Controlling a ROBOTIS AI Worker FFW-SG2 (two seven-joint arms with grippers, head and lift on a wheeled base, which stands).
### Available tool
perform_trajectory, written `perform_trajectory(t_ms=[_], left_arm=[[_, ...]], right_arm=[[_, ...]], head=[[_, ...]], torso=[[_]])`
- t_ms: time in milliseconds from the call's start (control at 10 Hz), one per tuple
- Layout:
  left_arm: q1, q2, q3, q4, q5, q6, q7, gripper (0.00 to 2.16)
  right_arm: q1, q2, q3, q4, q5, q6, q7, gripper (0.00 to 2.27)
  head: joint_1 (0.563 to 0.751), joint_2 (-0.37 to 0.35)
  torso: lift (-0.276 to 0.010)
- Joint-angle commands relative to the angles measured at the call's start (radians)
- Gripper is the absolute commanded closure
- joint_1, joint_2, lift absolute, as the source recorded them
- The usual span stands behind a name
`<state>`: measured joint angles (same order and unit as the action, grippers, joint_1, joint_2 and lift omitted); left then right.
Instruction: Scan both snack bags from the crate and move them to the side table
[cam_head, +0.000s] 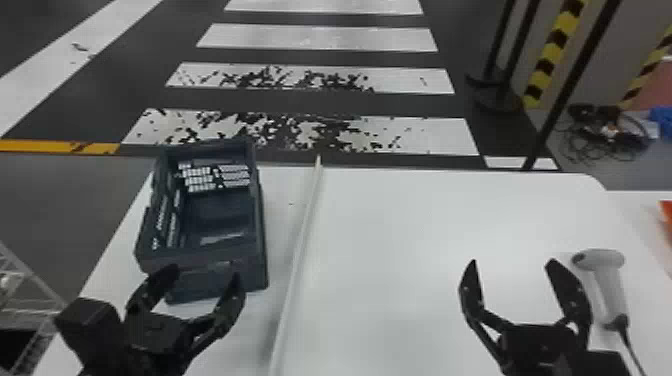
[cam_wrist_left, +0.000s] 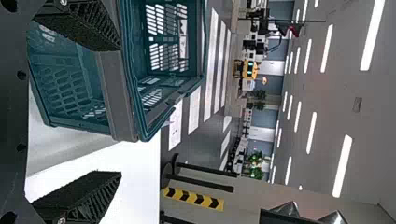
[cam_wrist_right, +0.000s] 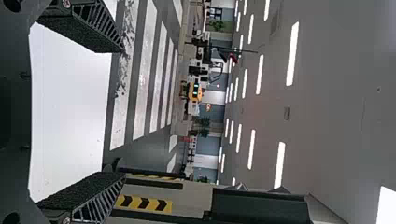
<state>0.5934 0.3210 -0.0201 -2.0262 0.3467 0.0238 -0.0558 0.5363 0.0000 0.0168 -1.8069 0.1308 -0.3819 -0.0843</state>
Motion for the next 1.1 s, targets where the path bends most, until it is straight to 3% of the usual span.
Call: perform_trajectory(t_ms=[0,1000], left_arm=[[-0.001,0.004,0.0,0.003,0.0,0.0,0.002,0.04],[-0.006,0.026,-0.001,0.0,0.023,0.0,0.013,0.07]], right_arm=[[-0.007,0.001,0.0,0.0,0.006,0.019,0.0,0.05],[-0.025,0.001,0.022,-0.025,0.016,0.127,0.0,0.05]], head=[[0.695,0.016],[0.695,0.03]], torso=[[-0.099],[-0.099]])
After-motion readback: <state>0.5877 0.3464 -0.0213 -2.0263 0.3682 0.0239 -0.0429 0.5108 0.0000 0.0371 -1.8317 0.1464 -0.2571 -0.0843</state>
